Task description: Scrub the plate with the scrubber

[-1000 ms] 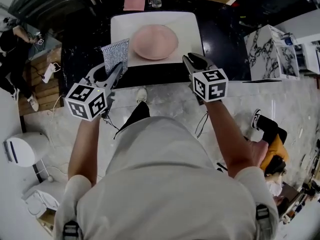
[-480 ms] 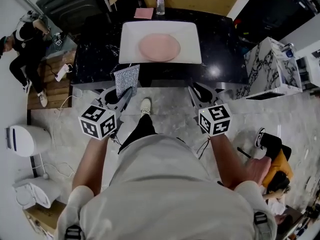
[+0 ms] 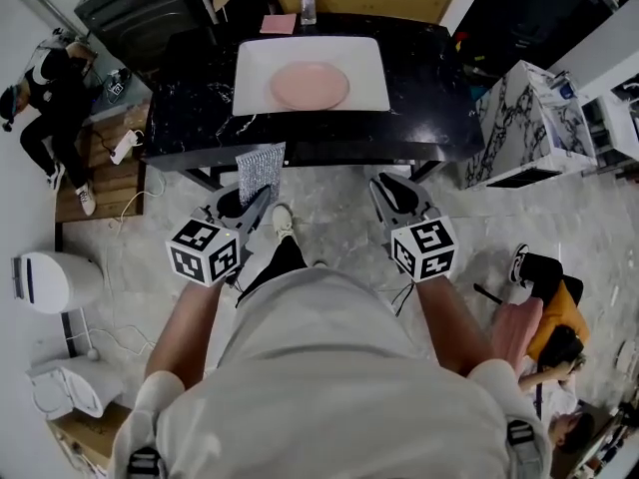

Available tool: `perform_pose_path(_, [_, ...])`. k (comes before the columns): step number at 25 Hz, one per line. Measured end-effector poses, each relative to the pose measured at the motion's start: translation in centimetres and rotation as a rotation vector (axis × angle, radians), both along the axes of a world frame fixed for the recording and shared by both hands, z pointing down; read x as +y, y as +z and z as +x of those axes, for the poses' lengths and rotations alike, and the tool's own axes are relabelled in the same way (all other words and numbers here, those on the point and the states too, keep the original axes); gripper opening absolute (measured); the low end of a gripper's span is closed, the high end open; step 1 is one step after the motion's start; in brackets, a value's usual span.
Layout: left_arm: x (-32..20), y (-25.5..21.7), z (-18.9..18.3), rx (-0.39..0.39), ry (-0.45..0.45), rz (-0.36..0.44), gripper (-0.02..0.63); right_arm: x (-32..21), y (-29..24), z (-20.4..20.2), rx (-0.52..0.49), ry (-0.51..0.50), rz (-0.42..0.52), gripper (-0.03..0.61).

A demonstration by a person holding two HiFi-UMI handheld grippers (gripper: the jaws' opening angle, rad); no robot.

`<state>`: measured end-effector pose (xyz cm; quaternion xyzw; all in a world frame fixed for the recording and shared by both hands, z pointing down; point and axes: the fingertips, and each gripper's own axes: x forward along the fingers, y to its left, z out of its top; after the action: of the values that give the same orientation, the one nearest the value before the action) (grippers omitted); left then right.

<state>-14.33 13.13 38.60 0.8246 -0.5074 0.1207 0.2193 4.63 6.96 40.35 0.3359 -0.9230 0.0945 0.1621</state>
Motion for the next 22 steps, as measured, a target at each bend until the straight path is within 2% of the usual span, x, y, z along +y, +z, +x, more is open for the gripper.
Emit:
perform_pose_path(10, [2.5,0.9,0.0,0.016,-0.008,-0.014,0.071,2.5,-0.1,-0.2,0.015,-0.006,0.023,0.077])
perform_pose_path(22, [3.7,1.7,-0.2,0.027,-0.003,-0.023,0.071,3.2,0.3,-0.6,-0.005,0.004,0.006,0.055])
